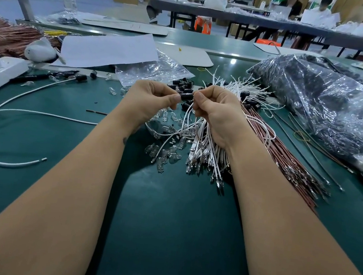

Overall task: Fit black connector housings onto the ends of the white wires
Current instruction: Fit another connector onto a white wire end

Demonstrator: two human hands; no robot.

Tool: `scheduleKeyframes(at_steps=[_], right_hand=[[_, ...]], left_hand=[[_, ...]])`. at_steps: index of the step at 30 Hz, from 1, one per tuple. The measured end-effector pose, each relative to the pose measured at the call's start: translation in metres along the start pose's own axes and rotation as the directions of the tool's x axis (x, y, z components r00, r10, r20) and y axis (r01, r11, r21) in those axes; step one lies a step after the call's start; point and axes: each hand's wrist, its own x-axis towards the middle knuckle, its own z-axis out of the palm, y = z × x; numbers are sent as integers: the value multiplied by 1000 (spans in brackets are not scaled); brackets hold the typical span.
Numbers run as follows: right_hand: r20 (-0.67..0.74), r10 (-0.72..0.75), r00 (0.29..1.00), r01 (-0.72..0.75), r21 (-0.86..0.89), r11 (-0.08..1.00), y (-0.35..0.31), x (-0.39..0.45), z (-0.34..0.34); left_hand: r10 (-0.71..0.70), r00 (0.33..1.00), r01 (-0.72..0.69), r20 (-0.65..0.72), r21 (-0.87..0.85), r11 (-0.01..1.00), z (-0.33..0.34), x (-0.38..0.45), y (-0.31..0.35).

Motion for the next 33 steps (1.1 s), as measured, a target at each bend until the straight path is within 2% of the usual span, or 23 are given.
scheduleKeyframes(at_steps=[6, 12, 18, 20, 22, 24, 26, 30, 33], right_hand=[[20, -29, 999, 30, -90, 995, -2, 0, 4], [-92, -47, 995, 40, -71, 997, -3, 0, 10], [-274, -258, 927, 134, -399, 907, -3, 4, 19], [-215, -290, 933, 131, -545, 828, -3, 4, 17], [-86, -292, 952, 142, -723, 676, -2, 0, 20], [21, -290, 957, 186, -812, 553, -6, -4, 27], [109, -213, 971, 208, -822, 529, -11, -7, 33], [289, 89, 953, 227, -877, 425, -12, -9, 37], [291, 75, 954, 223, -851, 475, -7, -7, 36]], left_hand=[[-108, 994, 108, 17, 11, 994, -9, 2, 1], [-64, 998, 63, -20, -56, 996, 0, 2, 0], [-68, 976, 58, -205, -55, 997, -9, 6, -7], [-85, 952, 65, -293, -78, 995, -14, 7, -11], [-109, 931, 81, -349, -94, 992, -16, 8, -13], [-111, 926, 86, -361, -85, 993, -15, 9, -14], [-97, 930, 84, -353, -53, 995, -13, 11, -14], [-61, 940, 68, -336, 9, 998, -10, 12, -15], [-48, 951, 63, -307, 40, 997, -7, 11, -16]])
